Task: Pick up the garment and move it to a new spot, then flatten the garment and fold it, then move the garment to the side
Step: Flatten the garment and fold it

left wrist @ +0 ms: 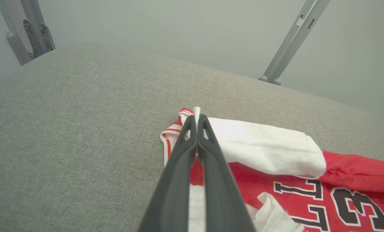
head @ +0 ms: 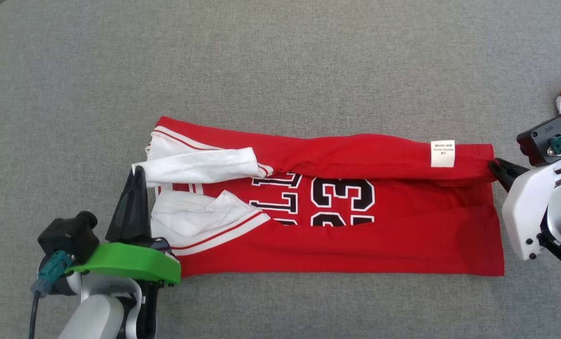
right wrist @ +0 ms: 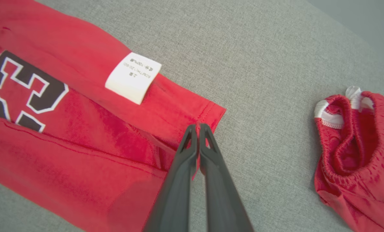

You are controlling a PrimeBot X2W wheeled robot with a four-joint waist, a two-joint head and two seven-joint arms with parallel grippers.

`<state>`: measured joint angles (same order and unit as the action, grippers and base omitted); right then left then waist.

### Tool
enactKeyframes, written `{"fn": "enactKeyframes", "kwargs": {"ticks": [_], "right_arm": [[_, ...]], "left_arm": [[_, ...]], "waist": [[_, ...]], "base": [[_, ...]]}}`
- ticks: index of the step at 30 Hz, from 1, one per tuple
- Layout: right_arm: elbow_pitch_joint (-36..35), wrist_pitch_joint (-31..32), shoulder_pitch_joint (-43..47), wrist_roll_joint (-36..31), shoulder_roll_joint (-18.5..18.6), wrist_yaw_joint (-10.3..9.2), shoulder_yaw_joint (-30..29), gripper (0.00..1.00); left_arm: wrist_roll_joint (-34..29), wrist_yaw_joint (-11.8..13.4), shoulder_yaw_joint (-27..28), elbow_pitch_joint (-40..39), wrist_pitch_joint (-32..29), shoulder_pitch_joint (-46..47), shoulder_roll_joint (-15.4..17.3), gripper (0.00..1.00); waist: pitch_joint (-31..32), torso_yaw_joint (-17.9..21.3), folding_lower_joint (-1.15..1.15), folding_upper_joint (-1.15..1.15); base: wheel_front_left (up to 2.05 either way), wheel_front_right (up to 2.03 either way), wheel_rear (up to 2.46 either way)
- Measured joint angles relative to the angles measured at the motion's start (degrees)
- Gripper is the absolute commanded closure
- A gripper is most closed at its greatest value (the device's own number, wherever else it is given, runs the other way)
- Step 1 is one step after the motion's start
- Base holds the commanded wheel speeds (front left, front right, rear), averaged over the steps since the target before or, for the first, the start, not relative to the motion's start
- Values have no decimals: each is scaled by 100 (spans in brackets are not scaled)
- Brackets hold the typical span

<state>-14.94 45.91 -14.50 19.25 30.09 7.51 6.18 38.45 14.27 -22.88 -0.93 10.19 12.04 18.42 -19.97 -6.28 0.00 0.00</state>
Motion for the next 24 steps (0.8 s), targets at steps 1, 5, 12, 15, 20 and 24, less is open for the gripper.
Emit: {"fn": "enactKeyframes", "kwargs": {"ticks": [1, 5, 12, 15, 20, 24], "right_arm": [[0, 24, 26, 12, 122, -1, 81, 100], [9, 96, 77, 77, 571, 1, 406, 100], [96, 266, 16, 159, 1481, 1, 1206, 100], [165, 300, -49, 185, 1630, 2, 1402, 100], [419, 292, -154, 215, 1546, 0, 1495, 0], [483, 281, -157, 230, 1416, 2, 1519, 0]], "left_arm": [[10, 27, 9, -14, -4, -69, 8, 100], [89, 83, 12, -56, -62, -270, 18, 100], [147, 170, -52, -94, -188, -621, 59, 100], [147, 189, -103, -36, -214, -672, 69, 100], [-8, 194, -298, 255, -310, -674, 151, 100], [-278, 221, -503, 491, -397, -669, 263, 0]], "waist": [[20, -1, 0, 0], [99, -16, 0, 0], [200, -73, 0, 0], [219, -105, 0, 0], [254, -142, 0, 0], [297, -165, 0, 0]], "base": [[0, 0, 0], [0, 0, 0], [0, 0, 0], [0, 0, 0], [0, 0, 0], [0, 0, 0]]}}
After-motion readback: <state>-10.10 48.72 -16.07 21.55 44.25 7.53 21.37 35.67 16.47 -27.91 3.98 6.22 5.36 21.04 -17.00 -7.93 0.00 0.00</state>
